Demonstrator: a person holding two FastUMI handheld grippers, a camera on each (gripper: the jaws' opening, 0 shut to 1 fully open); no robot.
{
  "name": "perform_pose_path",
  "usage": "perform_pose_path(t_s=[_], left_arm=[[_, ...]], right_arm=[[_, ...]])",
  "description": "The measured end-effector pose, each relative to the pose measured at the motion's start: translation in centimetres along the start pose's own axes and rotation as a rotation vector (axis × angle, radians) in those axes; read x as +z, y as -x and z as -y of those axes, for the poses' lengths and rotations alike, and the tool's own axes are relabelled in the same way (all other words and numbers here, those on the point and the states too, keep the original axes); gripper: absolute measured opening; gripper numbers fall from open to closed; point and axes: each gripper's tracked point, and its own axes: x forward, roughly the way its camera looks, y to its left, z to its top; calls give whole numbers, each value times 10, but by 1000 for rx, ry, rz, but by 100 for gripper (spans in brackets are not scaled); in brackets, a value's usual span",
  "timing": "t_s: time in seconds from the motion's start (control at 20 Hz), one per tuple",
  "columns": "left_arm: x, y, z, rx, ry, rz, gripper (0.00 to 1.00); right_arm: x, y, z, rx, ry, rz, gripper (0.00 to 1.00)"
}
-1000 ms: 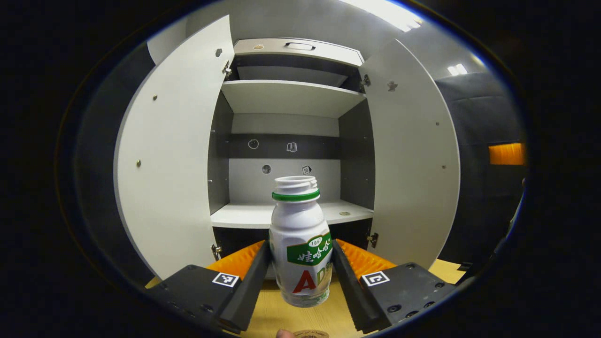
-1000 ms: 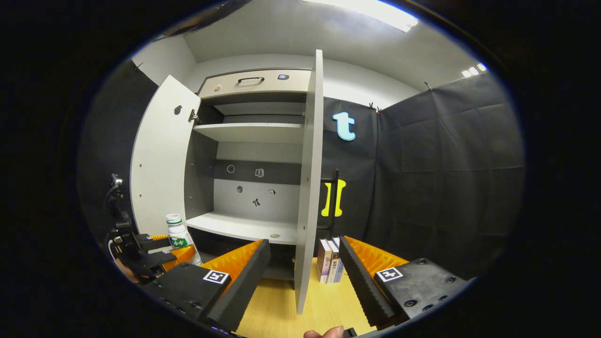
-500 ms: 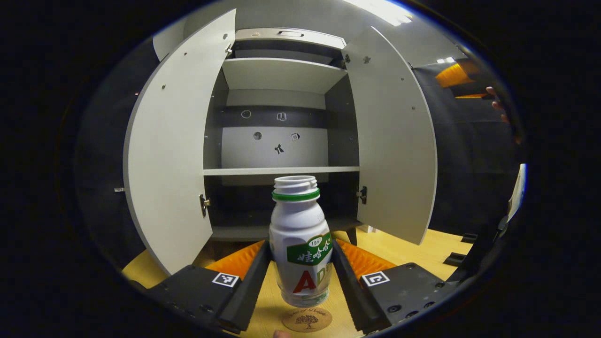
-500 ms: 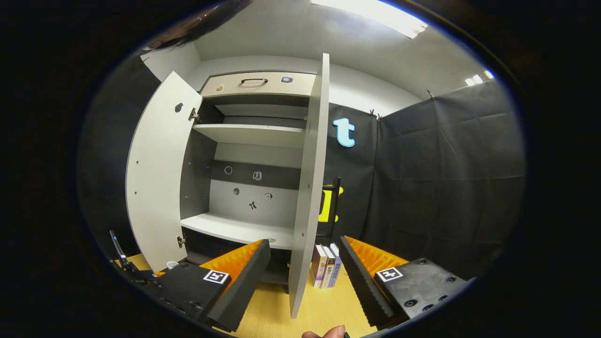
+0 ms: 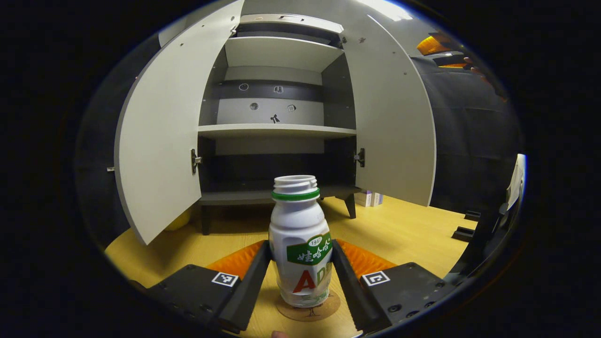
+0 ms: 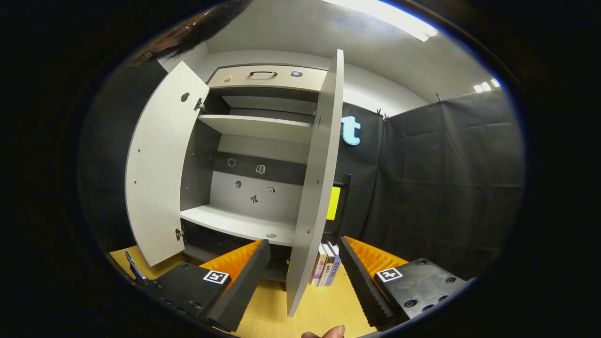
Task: Grasp the bottle in the cabinet with the left hand and place it on the coaster, then close the right door with the right hand and the left door with the left hand.
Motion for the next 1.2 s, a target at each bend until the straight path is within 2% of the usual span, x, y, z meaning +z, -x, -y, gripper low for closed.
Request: perform_pose_path(t_s=[0.25, 0.4, 0.5, 0.55, 0.8, 1.0, 1.2], left_arm=[[-9, -2, 6, -20, -26, 5, 82], [-16, -1, 12, -35, -29, -31, 83], [-19, 3, 14, -39, -22, -47, 88], [-20, 4, 13, -38, -18, -54, 95], [-20, 30, 13, -40, 4, -101, 96], [20, 63, 5, -15, 21, -94, 95], [89, 89, -28, 89, 37, -70, 95]], right_arm=[[-8, -2, -6, 10, -6, -34, 98], [-8, -4, -6, 6, -7, -36, 98], [-7, -6, -6, 4, -9, -33, 98], [-6, -7, -6, 1, -11, -33, 98], [-10, -10, -3, -3, -35, -43, 98], [-15, -14, 1, -8, -42, -63, 98], [-17, -19, 3, -6, -67, -78, 98]])
